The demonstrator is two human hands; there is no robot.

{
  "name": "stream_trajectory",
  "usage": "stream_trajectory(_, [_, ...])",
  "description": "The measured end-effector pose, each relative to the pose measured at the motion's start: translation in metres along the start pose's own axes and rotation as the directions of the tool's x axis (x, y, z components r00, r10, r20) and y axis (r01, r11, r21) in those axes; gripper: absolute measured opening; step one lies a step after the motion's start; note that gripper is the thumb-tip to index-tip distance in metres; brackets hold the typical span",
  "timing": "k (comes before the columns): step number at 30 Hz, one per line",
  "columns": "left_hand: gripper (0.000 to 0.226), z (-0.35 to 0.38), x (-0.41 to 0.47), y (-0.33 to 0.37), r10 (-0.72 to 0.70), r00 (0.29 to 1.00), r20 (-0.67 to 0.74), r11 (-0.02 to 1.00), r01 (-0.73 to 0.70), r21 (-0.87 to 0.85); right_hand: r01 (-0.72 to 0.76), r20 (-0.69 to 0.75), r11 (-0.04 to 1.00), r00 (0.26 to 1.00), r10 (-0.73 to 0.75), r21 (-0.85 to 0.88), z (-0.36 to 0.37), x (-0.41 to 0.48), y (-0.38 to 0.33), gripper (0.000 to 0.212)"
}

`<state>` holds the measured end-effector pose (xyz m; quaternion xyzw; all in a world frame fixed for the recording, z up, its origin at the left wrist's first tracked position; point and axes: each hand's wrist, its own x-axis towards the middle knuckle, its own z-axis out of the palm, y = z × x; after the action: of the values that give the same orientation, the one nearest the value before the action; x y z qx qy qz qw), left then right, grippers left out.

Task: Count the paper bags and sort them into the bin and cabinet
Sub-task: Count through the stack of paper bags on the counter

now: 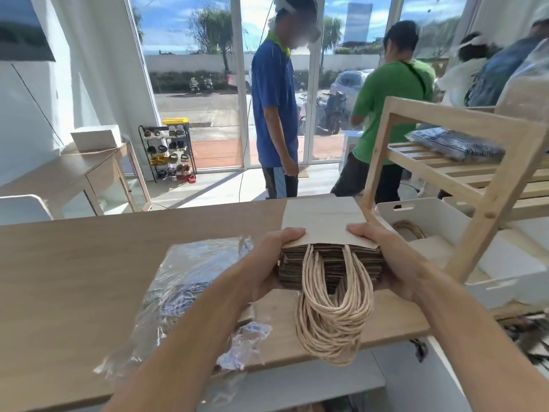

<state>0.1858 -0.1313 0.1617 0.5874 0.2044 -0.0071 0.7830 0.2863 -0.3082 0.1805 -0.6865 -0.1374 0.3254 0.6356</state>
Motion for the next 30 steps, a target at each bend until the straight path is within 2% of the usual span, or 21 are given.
stream_trajectory(4, [0.036, -0.037, -0.020, 0.006, 0.012, 1.000, 0.021, 1.000, -0.012, -0.016, 0.039, -0.028, 0.999, 0.999, -0.039, -0.007, 0.043, -0.006, -0.005, 0.022])
stream_trajectory(7, [0.027, -0.070, -0.034, 0.006, 0.016, 1.000, 0.017, 0.999, -0.015, -0.049, 0.016, -0.033, 1.000, 0.999, -0.017, -0.022, 0.078, -0.001, -0.003, 0.027])
stream_trajectory(12, [0.027, -0.126, -0.037, -0.001, -0.017, 0.999, -0.049, 0.999, 0.015, -0.043, -0.037, -0.005, 0.992, 0.999, 0.037, -0.123, 0.126, 0.026, 0.005, 0.026])
stream_trajectory(15, [0.024, -0.156, -0.033, -0.005, -0.058, 0.997, -0.050, 0.995, 0.054, -0.084, -0.067, 0.009, 0.975, 0.997, 0.071, -0.210, 0.150, 0.047, 0.010, 0.040])
stream_trajectory(20, [0.051, -0.189, -0.019, -0.013, -0.086, 0.995, -0.049, 0.991, 0.080, -0.107, -0.075, -0.024, 0.922, 0.997, 0.072, -0.379, 0.175, 0.078, 0.013, 0.057])
stream_trajectory(22, [0.046, -0.194, -0.011, -0.016, -0.127, 0.990, -0.059, 0.986, 0.119, -0.120, -0.090, -0.027, 0.868, 0.996, 0.089, -0.489, 0.181, 0.090, 0.013, 0.065])
stream_trajectory(25, [0.040, -0.197, -0.006, -0.019, -0.141, 0.985, -0.100, 0.990, 0.138, -0.039, -0.098, -0.004, 0.807, 0.993, 0.118, -0.582, 0.186, 0.105, 0.009, 0.076])
stream_trajectory(27, [0.054, -0.202, -0.002, -0.019, -0.074, 0.977, -0.202, 0.986, 0.103, 0.135, -0.075, 0.020, 0.752, 0.993, 0.116, -0.655, 0.190, 0.116, 0.005, 0.083])
stream_trajectory(29, [0.074, -0.210, -0.001, -0.015, 0.045, 0.948, -0.315, 0.938, 0.069, 0.340, -0.020, 0.056, 0.688, 0.995, 0.088, -0.725, 0.198, 0.122, 0.002, 0.092])
stream_trajectory(30, [0.073, -0.212, -0.003, -0.013, 0.104, 0.938, -0.332, 0.909, 0.046, 0.413, 0.008, 0.096, 0.679, 0.991, 0.091, -0.734, 0.202, 0.126, 0.001, 0.101])
